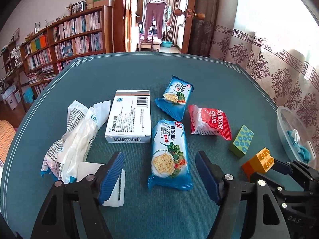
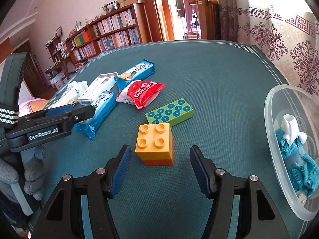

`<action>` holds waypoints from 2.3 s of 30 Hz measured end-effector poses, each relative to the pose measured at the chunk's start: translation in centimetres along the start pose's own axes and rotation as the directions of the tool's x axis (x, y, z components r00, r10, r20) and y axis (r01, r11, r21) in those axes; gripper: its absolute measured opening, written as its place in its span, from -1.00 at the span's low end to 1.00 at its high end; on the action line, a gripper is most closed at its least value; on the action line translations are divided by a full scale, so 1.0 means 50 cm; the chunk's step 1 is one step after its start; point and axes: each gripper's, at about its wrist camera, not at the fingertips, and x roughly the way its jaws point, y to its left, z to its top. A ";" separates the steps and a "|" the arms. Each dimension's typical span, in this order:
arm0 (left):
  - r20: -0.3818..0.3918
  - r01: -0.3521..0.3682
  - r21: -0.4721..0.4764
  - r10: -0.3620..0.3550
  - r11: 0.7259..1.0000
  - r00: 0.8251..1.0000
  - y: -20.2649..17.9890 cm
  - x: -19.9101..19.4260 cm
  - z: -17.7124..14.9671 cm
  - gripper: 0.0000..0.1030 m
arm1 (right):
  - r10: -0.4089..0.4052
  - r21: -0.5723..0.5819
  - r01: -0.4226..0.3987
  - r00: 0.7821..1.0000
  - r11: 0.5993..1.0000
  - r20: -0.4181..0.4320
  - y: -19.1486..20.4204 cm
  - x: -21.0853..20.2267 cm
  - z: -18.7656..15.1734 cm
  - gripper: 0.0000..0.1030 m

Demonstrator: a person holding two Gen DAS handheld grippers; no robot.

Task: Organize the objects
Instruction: 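Move left tool toward the blue cracker pack while right tool approaches the orange brick, then grasp the blue cracker pack with left tool while right tool grasps the orange brick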

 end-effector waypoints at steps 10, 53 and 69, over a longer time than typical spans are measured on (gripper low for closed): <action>0.027 0.040 0.048 -0.041 0.998 0.999 -0.010 -0.006 0.000 0.55 | 0.026 0.006 -0.026 0.999 1.000 -0.025 0.009 0.023 0.009 0.19; -0.053 -0.005 0.101 0.010 0.995 0.999 -0.053 0.071 -0.008 -0.16 | -0.023 0.010 0.023 1.000 1.000 -0.021 0.004 0.020 0.003 -0.29; -0.009 -0.013 0.063 0.014 0.998 1.000 -0.052 0.032 -0.029 -0.16 | -0.010 -0.025 0.012 0.998 1.000 0.059 0.016 -0.032 0.006 -0.34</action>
